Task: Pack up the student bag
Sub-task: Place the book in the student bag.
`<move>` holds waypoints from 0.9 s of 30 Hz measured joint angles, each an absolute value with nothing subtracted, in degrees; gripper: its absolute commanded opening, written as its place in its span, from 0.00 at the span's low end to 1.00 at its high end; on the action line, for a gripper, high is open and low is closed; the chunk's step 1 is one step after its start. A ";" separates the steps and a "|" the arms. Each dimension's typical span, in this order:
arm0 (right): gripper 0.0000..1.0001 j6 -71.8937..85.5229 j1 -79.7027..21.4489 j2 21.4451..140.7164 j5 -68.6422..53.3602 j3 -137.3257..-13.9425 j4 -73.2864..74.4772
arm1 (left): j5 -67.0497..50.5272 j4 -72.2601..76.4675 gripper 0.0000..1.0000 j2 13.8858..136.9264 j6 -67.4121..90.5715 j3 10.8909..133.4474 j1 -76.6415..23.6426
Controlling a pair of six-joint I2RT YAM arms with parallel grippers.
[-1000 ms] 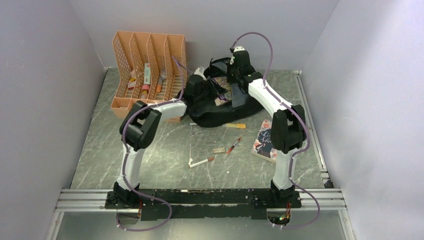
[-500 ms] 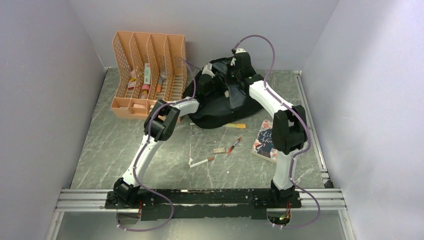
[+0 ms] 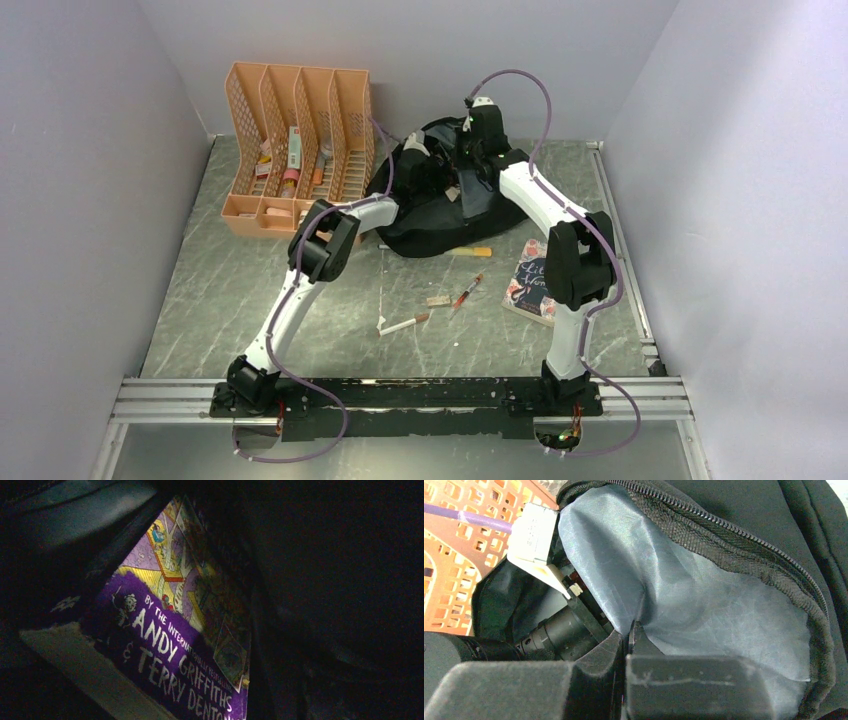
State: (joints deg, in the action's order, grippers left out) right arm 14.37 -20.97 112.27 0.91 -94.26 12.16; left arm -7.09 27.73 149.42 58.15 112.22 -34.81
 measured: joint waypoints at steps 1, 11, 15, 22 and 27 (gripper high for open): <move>0.00 14.33 -20.97 112.27 0.99 -94.26 12.23 | -7.07 27.42 0.97 149.10 57.98 111.68 -34.81; 0.00 12.45 -21.02 112.27 3.14 -94.54 13.65 | -5.54 18.06 0.98 137.67 55.79 102.04 -34.72; 0.01 11.51 -20.91 112.27 4.14 -95.04 14.11 | -4.93 12.32 0.98 130.91 53.87 98.78 -34.06; 0.06 10.41 -20.80 112.51 4.95 -96.20 15.86 | -5.48 9.54 0.98 117.51 51.05 86.43 -33.08; 0.13 9.32 -20.75 112.81 4.67 -97.65 17.93 | -5.23 5.45 0.98 103.74 45.56 73.12 -31.99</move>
State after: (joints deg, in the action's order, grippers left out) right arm 9.32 -20.75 112.81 4.67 -97.65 17.93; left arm -5.23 5.45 103.74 45.56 73.12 -31.99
